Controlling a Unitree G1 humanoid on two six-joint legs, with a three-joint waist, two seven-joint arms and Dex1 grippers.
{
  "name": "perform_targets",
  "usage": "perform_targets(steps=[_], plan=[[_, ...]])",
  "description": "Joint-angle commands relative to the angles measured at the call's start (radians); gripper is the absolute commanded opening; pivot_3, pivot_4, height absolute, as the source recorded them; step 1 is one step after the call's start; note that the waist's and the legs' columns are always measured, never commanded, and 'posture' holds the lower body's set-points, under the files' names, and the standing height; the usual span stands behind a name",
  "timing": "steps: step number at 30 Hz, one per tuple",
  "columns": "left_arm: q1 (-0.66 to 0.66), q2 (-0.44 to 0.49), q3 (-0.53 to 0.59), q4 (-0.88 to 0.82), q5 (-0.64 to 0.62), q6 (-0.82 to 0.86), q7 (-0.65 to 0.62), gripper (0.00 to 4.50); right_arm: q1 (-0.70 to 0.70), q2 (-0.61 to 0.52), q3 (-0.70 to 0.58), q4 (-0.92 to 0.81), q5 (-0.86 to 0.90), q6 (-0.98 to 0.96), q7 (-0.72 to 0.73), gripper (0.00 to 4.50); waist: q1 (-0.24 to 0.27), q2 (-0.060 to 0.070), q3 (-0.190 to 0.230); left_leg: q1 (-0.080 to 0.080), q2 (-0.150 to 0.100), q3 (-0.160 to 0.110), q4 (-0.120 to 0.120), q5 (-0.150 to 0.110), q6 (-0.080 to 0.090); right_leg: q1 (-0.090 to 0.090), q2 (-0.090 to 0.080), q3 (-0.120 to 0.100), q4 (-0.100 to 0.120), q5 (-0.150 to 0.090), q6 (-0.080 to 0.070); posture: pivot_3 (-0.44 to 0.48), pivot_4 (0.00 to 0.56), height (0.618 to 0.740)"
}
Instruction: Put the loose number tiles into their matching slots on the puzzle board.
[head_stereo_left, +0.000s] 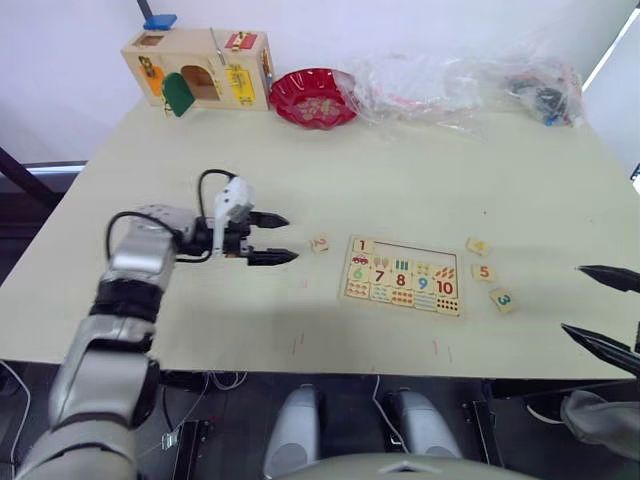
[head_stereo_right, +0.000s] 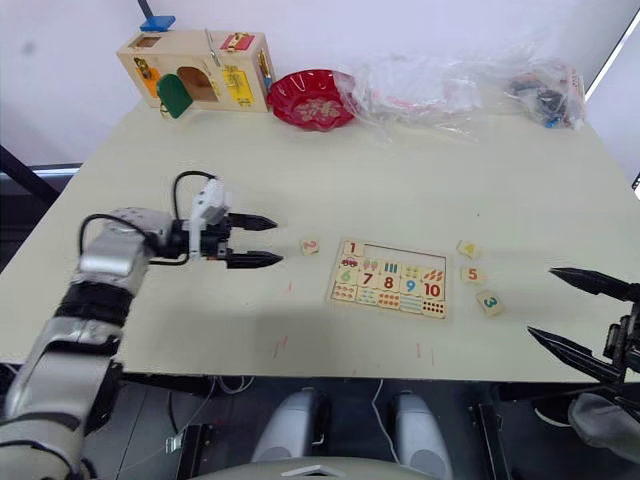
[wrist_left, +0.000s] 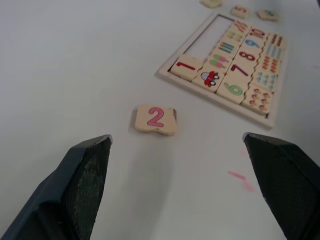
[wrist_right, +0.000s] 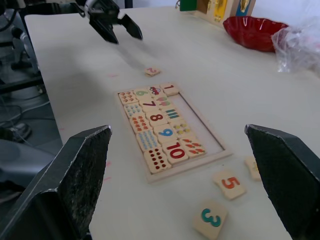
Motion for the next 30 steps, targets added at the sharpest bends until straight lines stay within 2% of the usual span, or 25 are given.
perform_targets(steps=[1, 6, 10, 17, 20, 22, 23, 24, 25, 30], plan=[[-0.109, -0.061, -0.046, 0.158, 0.087, -0.125, -0.023, 4.48, 0.009, 0.015, -0.033, -0.026, 0.012, -0.027, -0.002, 4.5, -0.003, 0.0, 0.0, -0.001, 0.0, 0.0, 0.0, 0.0, 0.0, 0.0, 0.0, 0.0, 0.0, 0.001, -0.002, 0.0, 0.15, 0.74], [-0.185, -0.121, -0.075, 0.294, 0.158, -0.221, -0.043, 4.48, 0.027, 0.038, -0.038, -0.045, 0.009, -0.042, -0.014, 4.5, -0.005, -0.001, 0.001, 0.0, 0.0, -0.001, 0.0, 0.0, 0.0, 0.0, 0.001, 0.0, 0.001, 0.002, -0.001, 0.0, 0.15, 0.74], [-0.236, -0.148, -0.08, 0.391, 0.215, -0.267, -0.01, 4.48, 0.05, 0.056, -0.05, -0.057, 0.008, -0.058, -0.022, 4.5, -0.004, -0.001, 0.0, 0.0, 0.0, -0.001, 0.0, 0.0, 0.0, 0.0, 0.001, 0.0, 0.001, 0.001, -0.001, 0.0, 0.15, 0.74], [-0.257, -0.178, -0.075, 0.478, 0.272, -0.322, 0.024, 4.48, 0.067, 0.073, -0.046, -0.057, 0.003, -0.085, -0.032, 4.5, -0.003, -0.001, 0.0, 0.0, 0.0, -0.001, 0.0, 0.0, 0.0, 0.0, 0.0, 0.0, 0.001, 0.001, 0.0, 0.0, 0.15, 0.74], [-0.25, -0.185, -0.07, 0.476, 0.279, -0.33, 0.023, 3.66, 0.069, 0.074, -0.041, -0.057, 0.002, -0.092, -0.037, 4.5, -0.003, -0.001, 0.0, 0.0, 0.0, -0.001, 0.0, 0.0, 0.0, 0.0, 0.0, 0.0, 0.001, 0.0, 0.0, 0.0, 0.15, 0.74], [-0.241, -0.184, -0.067, 0.466, 0.278, -0.33, 0.022, 2.8, 0.066, 0.072, -0.037, -0.052, 0.0, -0.095, -0.038, 4.5, -0.003, -0.001, 0.0, 0.0, 0.0, -0.001, 0.0, 0.0, 0.0, 0.0, 0.0, 0.0, 0.001, 0.001, 0.0, 0.0, 0.15, 0.74], [-0.228, -0.179, -0.062, 0.447, 0.272, -0.327, 0.014, 2.22, 0.065, 0.072, -0.034, -0.05, -0.001, -0.099, -0.038, 4.5, -0.003, -0.001, 0.0, 0.0, 0.0, -0.001, 0.0, 0.0, 0.0, 0.0, 0.0, 0.0, 0.001, 0.002, -0.001, 0.0, 0.15, 0.74], [-0.207, -0.169, -0.056, 0.414, 0.262, -0.335, 0.003, 2.01, 0.06, 0.07, -0.028, -0.047, -0.003, -0.099, -0.039, 4.5, -0.003, -0.001, 0.0, 0.0, 0.0, -0.001, 0.0, 0.0, 0.0, 0.0, 0.0, 0.0, 0.001, 0.002, -0.001, 0.0, 0.15, 0.74], [-0.185, -0.16, -0.046, 0.377, 0.251, -0.326, 0.007, 1.85, 0.055, 0.068, -0.022, -0.045, -0.005, -0.1, -0.041, 4.5, -0.005, 0.0, 0.0, 0.0, 0.0, -0.001, 0.0, 0.0, 0.0, 0.0, 0.0, 0.0, 0.001, 0.002, -0.001, 0.0, 0.15, 0.74], [-0.053, -0.13, 0.025, 0.078, 0.189, -0.128, 0.093, 1.85, 0.037, 0.067, 0.0, -0.037, -0.011, -0.1, -0.041, 4.5, -0.013, 0.0, 0.0, 0.001, 0.001, -0.001, 0.0, 0.0, 0.0, 0.0, 0.0, 0.0, 0.001, 0.002, -0.001, 0.0, 0.15, 0.74]])
